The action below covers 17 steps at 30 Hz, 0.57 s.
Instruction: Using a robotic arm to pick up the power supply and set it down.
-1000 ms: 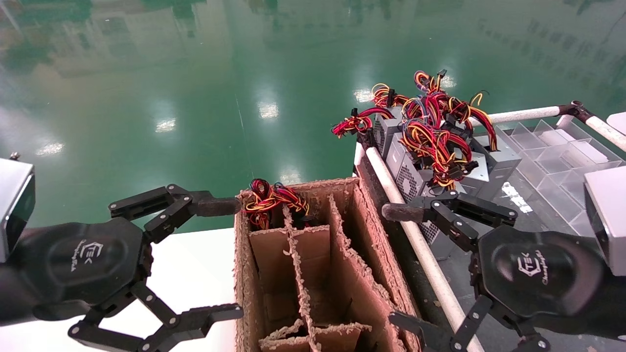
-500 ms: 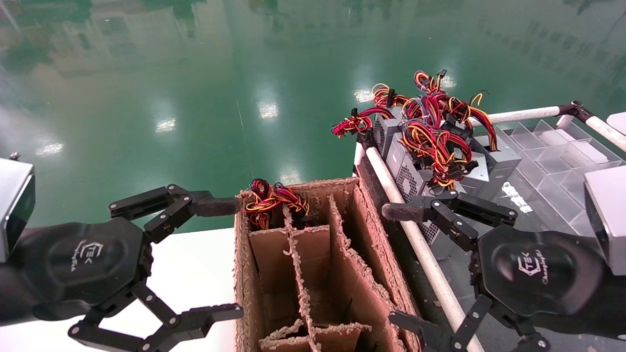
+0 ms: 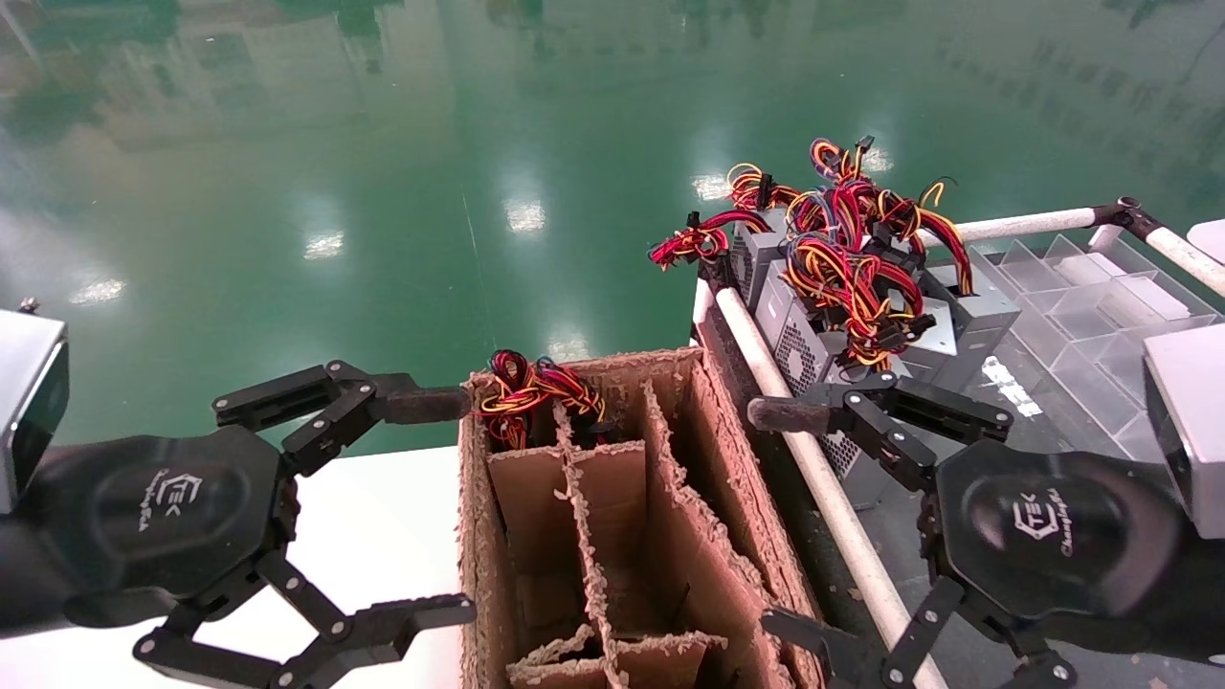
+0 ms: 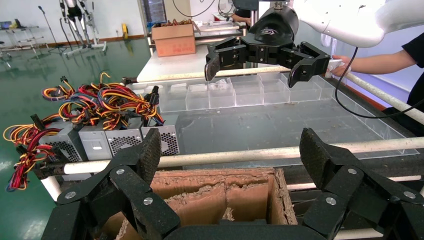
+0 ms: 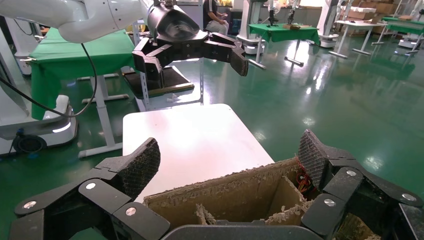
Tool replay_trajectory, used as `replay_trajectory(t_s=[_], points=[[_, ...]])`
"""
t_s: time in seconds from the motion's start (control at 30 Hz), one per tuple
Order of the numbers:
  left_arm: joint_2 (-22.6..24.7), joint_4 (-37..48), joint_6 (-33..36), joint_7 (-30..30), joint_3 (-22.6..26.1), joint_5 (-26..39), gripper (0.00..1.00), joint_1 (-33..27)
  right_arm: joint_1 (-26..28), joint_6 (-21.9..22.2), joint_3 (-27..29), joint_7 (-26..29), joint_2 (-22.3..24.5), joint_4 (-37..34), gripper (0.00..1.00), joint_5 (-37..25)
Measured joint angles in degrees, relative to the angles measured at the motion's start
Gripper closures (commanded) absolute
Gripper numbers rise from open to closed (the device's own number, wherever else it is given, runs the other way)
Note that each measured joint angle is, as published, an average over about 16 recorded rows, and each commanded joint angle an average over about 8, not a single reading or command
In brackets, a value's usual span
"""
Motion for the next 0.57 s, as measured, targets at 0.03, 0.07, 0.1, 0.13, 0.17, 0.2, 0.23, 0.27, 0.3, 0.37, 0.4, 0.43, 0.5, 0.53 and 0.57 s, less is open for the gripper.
replay_trajectory(t_s=[0.03, 0.07, 0.1, 0.13, 0.17, 0.2, 0.23, 0.27, 0.3, 0.37, 0.4, 0.43, 0.5, 0.53, 0.57], points=[[0.00, 0.00, 0.00, 0.00, 0.00, 0.00, 0.00, 0.00, 0.00, 0.00, 0.00, 0.00, 0.00, 0.00, 0.00, 0.00], [0.00, 0.00, 0.00, 0.00, 0.00, 0.00, 0.00, 0.00, 0.00, 0.00, 0.00, 0.00, 0.00, 0.00, 0.00, 0.00], [0.00, 0.00, 0.00, 0.00, 0.00, 0.00, 0.00, 0.00, 0.00, 0.00, 0.00, 0.00, 0.00, 0.00, 0.00, 0.00], [0.00, 0.00, 0.00, 0.00, 0.00, 0.00, 0.00, 0.00, 0.00, 0.00, 0.00, 0.00, 0.00, 0.00, 0.00, 0.00], [0.00, 0.00, 0.00, 0.00, 0.00, 0.00, 0.00, 0.00, 0.00, 0.00, 0.00, 0.00, 0.00, 0.00, 0.00, 0.00], [0.00, 0.00, 0.00, 0.00, 0.00, 0.00, 0.00, 0.00, 0.00, 0.00, 0.00, 0.00, 0.00, 0.00, 0.00, 0.00], [0.00, 0.00, 0.00, 0.00, 0.00, 0.00, 0.00, 0.00, 0.00, 0.00, 0.00, 0.00, 0.00, 0.00, 0.00, 0.00], [0.00, 0.00, 0.00, 0.00, 0.00, 0.00, 0.00, 0.00, 0.00, 0.00, 0.00, 0.00, 0.00, 0.00, 0.00, 0.00], [0.00, 0.00, 0.00, 0.00, 0.00, 0.00, 0.00, 0.00, 0.00, 0.00, 0.00, 0.00, 0.00, 0.00, 0.00, 0.00], [0.00, 0.00, 0.00, 0.00, 0.00, 0.00, 0.00, 0.00, 0.00, 0.00, 0.00, 0.00, 0.00, 0.00, 0.00, 0.00], [0.00, 0.00, 0.00, 0.00, 0.00, 0.00, 0.00, 0.00, 0.00, 0.00, 0.00, 0.00, 0.00, 0.00, 0.00, 0.00], [0.00, 0.00, 0.00, 0.00, 0.00, 0.00, 0.00, 0.00, 0.00, 0.00, 0.00, 0.00, 0.00, 0.00, 0.00, 0.00], [0.00, 0.00, 0.00, 0.00, 0.00, 0.00, 0.00, 0.00, 0.00, 0.00, 0.00, 0.00, 0.00, 0.00, 0.00, 0.00], [0.00, 0.00, 0.00, 0.00, 0.00, 0.00, 0.00, 0.00, 0.00, 0.00, 0.00, 0.00, 0.00, 0.00, 0.00, 0.00], [0.00, 0.00, 0.00, 0.00, 0.00, 0.00, 0.00, 0.00, 0.00, 0.00, 0.00, 0.00, 0.00, 0.00, 0.00, 0.00]])
